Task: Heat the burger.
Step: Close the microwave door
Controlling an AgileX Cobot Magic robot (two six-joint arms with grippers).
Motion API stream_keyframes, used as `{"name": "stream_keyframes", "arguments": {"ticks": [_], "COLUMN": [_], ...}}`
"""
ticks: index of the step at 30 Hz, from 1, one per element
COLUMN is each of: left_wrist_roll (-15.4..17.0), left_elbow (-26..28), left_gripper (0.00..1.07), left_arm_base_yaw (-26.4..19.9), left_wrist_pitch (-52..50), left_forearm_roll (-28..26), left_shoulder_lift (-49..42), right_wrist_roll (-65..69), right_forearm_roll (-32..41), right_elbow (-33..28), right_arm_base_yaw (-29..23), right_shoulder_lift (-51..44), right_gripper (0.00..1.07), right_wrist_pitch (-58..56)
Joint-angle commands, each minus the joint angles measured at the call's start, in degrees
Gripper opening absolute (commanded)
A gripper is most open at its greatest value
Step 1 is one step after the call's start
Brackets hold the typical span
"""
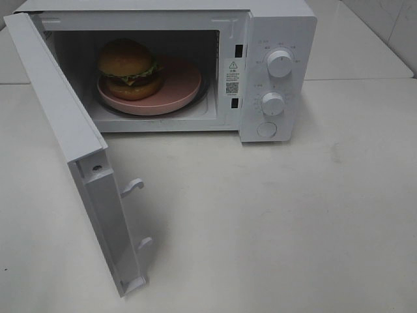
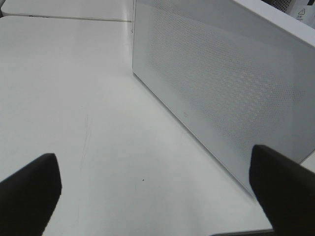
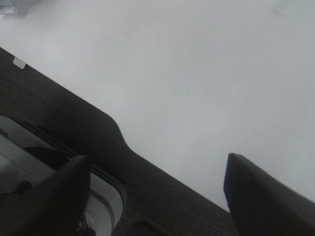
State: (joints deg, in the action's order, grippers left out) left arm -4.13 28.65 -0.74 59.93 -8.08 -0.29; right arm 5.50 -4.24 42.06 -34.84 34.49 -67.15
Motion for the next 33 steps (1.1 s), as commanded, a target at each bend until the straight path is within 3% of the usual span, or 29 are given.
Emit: {"name": "stream_keyframes", "arguments": {"ticks": [1, 3, 5, 16, 28, 33], "left_wrist_roll": [-0.06, -0.06, -0.06, -0.06, -0.06, -0.06], "left_elbow": [-0.29, -0.29, -0.29, -0.29, -0.29, -0.29], "left_gripper": [0.96, 0.96, 0.96, 0.96, 0.96, 0.96], "left_arm_base_yaw": [0.23, 0.23, 0.23, 0.23, 0.23, 0.23], "left_wrist_pitch": [-0.57, -0.57, -0.57, -0.57, -0.57, -0.57], "left_forearm_roll": [-0.11, -0.11, -0.11, -0.11, -0.11, -0.11], "left_shoulder_lift": [-1.43, -1.43, -1.43, -1.43, -1.43, -1.32], "right_wrist_roll": [2.75, 3.27, 3.95, 3.90, 3.90, 3.84], "right_forearm_roll": [-1.66, -1.66, -1.55, -0.69, -0.69, -1.09], "right_elbow": [-2.46, -3.55, -7.10, -12.78, -12.78, -12.78], "right_arm_base_yaw": [0.80, 1.78, 7.51, 22.00, 27.44, 28.07], "right_shoulder_lift": [-3.44, -4.47, -9.85, -24.64, -36.38, -36.21], "right_gripper": [0.74, 0.74, 0.74, 0.74, 0.74, 0.74], "right_wrist_pitch": [-0.57, -0.52, 0.29, 7.62, 7.62, 7.62]}}
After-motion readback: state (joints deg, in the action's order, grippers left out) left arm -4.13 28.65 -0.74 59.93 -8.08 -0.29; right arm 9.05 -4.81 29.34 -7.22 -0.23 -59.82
